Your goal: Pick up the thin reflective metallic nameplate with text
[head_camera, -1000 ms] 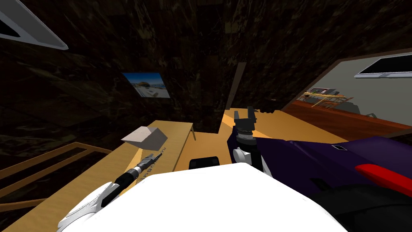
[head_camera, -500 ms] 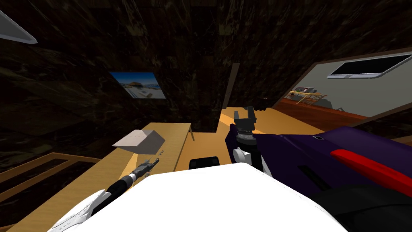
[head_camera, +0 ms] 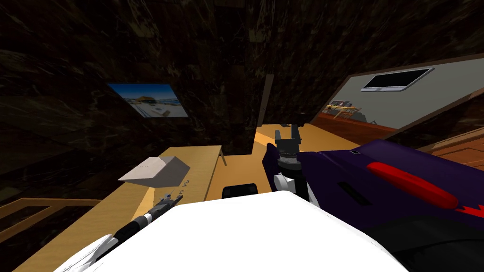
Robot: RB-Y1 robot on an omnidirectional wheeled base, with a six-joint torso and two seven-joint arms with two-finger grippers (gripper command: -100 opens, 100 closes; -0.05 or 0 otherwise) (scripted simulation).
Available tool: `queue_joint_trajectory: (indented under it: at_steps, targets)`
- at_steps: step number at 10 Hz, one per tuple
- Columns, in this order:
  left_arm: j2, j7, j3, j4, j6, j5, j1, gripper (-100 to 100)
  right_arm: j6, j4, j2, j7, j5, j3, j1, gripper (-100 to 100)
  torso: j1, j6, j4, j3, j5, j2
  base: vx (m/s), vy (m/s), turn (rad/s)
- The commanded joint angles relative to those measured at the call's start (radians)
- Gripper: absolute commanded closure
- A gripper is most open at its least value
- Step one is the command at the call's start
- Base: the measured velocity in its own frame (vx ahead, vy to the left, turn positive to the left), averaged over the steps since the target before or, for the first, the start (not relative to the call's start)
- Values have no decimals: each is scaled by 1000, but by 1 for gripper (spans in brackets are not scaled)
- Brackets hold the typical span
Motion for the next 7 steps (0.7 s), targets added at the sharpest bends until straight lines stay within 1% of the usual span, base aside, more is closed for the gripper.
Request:
queue_joint_trajectory:
  at_steps: [1,3,4,5,6,7]
  targets:
    - [11,2,-5,38,-13,-20,8,-100,0,0,0,0,0,0,0,0,0,0,0,0,0,0,-36,67,-178]
    - [11,2,-5,38,-13,-20,8,-100,0,0,0,0,0,0,0,0,0,-1,0,0,0,0,-14,29,-7]
    - [11,-10,-3,54,-20,-18,-1,-100,0,0,0,0,0,0,0,0,-2,-1,0,-1,0,-1,0,0,0]
    - [11,-8,-4,52,-19,-18,0,0,0,0,0,0,0,0,0,0,-3,-1,0,-1,-1,-2,0,0,0]
    - [-16,-25,-19,58,13,-4,-12,-100,0,0,0,0,0,0,0,0,-4,-1,0,-1,-1,-2,3,31,-72]
    - [-24,-31,-24,61,23,1,-17,-100,0,0,0,0,0,0,0,0,-2,0,0,-1,0,-2,8,54,-81]
